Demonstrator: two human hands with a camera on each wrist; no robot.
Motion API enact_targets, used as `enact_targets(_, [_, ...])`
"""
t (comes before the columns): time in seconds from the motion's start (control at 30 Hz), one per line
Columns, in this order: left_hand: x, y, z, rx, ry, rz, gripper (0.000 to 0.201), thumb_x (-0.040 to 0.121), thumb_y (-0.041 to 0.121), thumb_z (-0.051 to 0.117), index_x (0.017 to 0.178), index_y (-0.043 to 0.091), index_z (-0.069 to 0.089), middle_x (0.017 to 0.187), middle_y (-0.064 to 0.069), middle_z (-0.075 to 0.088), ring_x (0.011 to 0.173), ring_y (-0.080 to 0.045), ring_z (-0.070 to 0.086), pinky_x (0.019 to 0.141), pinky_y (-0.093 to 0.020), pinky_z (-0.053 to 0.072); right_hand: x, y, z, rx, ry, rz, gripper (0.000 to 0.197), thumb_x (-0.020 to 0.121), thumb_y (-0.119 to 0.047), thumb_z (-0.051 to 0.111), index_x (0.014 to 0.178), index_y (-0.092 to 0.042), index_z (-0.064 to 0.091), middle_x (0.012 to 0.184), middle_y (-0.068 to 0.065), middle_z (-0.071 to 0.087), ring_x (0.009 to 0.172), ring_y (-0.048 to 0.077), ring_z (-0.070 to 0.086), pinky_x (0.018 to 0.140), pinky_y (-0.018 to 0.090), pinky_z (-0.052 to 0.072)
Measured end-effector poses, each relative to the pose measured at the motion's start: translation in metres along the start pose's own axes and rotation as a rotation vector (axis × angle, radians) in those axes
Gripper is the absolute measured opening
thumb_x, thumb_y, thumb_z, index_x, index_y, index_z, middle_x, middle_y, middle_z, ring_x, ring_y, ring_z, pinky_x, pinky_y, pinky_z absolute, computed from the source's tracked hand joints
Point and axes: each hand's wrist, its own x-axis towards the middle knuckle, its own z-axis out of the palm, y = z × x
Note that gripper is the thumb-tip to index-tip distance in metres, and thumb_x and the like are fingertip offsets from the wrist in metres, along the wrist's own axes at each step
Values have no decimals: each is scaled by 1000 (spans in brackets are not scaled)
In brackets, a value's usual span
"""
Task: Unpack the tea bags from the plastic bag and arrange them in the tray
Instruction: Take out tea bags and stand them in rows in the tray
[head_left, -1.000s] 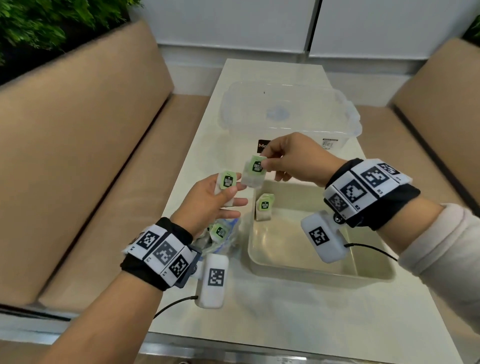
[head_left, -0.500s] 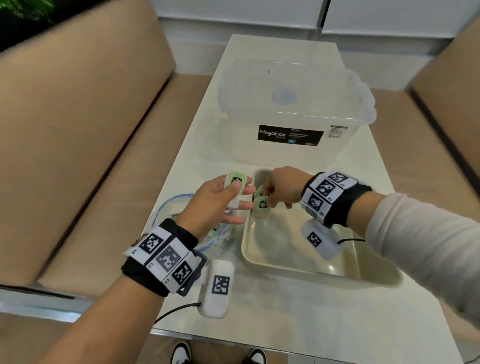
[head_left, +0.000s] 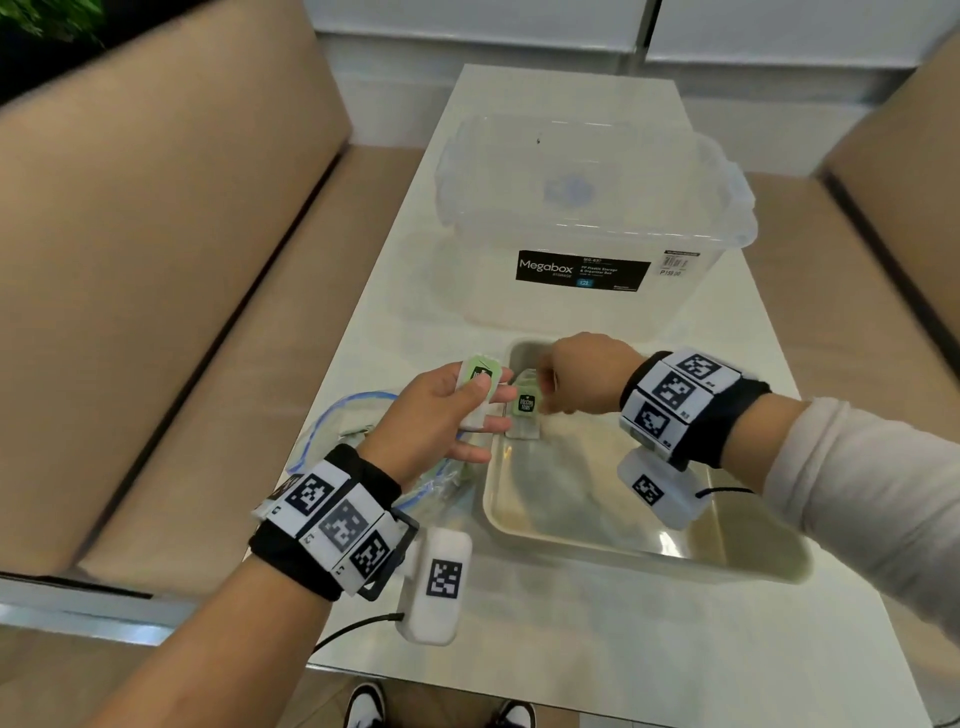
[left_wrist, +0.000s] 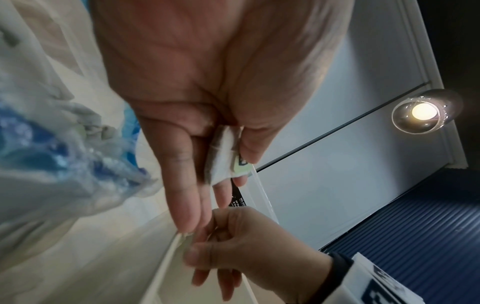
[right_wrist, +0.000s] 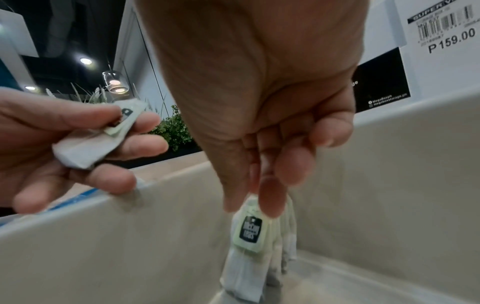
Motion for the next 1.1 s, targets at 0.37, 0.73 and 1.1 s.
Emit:
enact_targets(0.37, [1,3,-1,-27,22,36,25,98,29,40,99,28,65,105,11,68,95,-10,66,65,-31,58,24,-13,25,-42,-432,-162,45,92,-3,44,134,-19,50,109,0,61,77,20,57,58,16,41])
enact_targets(0.73, [9,4,7,70,198,135,8,89,19,60,94,21,66,71,10,60,69,-6,58,63,-29,59,-33,-11,-42,616,21,-246,22,79,-25,75,91,-17,58,72,-6,65,53,8,58,56,23,47])
enact_targets(1.1, [12,-2,5,443,213,130,29,75,9,74,97,25,65,101,8,66,71,-7,61,74,-25,52,-35,2,-31,314,146,-91,12,82,-25,71,82,-13,69,72,-3,64,53,6,54,60,22,46])
